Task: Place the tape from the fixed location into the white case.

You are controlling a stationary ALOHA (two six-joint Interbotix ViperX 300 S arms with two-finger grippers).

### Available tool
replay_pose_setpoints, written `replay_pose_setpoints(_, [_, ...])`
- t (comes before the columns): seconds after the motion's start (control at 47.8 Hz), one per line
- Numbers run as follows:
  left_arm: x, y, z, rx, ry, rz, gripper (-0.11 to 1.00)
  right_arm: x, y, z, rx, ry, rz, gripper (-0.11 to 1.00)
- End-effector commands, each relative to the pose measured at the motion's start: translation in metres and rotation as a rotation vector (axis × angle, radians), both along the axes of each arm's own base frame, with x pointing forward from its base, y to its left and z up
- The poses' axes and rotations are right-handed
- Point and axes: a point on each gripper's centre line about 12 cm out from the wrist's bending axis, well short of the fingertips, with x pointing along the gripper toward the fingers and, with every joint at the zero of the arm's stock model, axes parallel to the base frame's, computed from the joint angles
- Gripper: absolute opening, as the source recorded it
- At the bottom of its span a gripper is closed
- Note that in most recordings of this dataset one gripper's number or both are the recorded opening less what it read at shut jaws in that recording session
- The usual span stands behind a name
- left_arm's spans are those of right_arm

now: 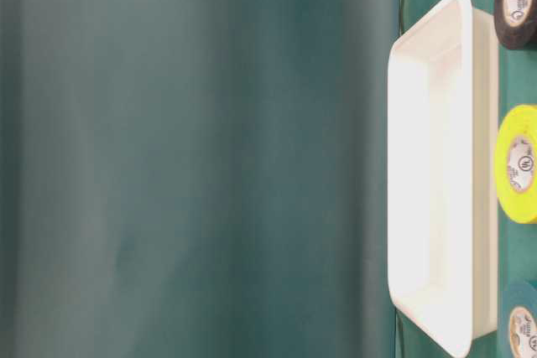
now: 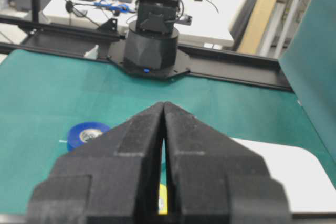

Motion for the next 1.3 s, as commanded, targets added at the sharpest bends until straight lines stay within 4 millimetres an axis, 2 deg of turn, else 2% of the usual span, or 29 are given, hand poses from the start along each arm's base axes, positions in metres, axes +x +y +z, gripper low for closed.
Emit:
replay_pose_setpoints(0.0, [0.0018,-0.0041,0.0046,-0.010,0.012,-0.020,0.02,0.0028,0.0006,0.0145,0.003,-0.031,0.003,0.00])
replay_pose_setpoints(0.167, [0.0021,-0.0069,0.0051,-0.007,0.020,-0.034,0.02,0.0053,0.0006,0.0138,0.003,0.017,0.003,0.00])
replay_pose_setpoints(0.774, [0.0025,-0.0067,0.0035,-0.025,0.045,-0.034,0.04,0.0060,0.0006,0.0152,0.005,0.023,0.003,0.00])
replay_pose_setpoints(0.836, [0.0025,-0.0067,0.0043,-0.025,0.042,-0.034,0.12,0.0061,0.0006,0.0158,0.005,0.021,0.003,0.00])
replay_pose_setpoints(0.899, [0.0032,-0.0068,0.0044,-0.025,0.043,-0.034,0.25,0.0060,0.0006,0.0152,0.005,0.023,0.003,0.00])
replay_pose_setpoints(1.024, [0.0045,-0.0068,0.0024,-0.025,0.054,-0.034,0.62,0.0064,0.0006,0.0141,0.005,0.035,0.003,0.00])
replay_pose_setpoints(1.129, [0.0050,-0.0068,0.0018,-0.022,0.057,-0.033,0.89,0.0062,0.0006,0.0148,0.005,0.034,0.003,0.00])
replay_pose_setpoints(1.192, [0.0048,-0.0068,0.0028,-0.022,0.054,-0.034,0.98,0.0062,0.0006,0.0148,0.005,0.034,0.003,0.00])
replay_pose_setpoints(1.275, [0.0046,-0.0068,0.0029,-0.022,0.054,-0.034,1.00,0.0062,0.0006,0.0148,0.005,0.034,0.003,0.00])
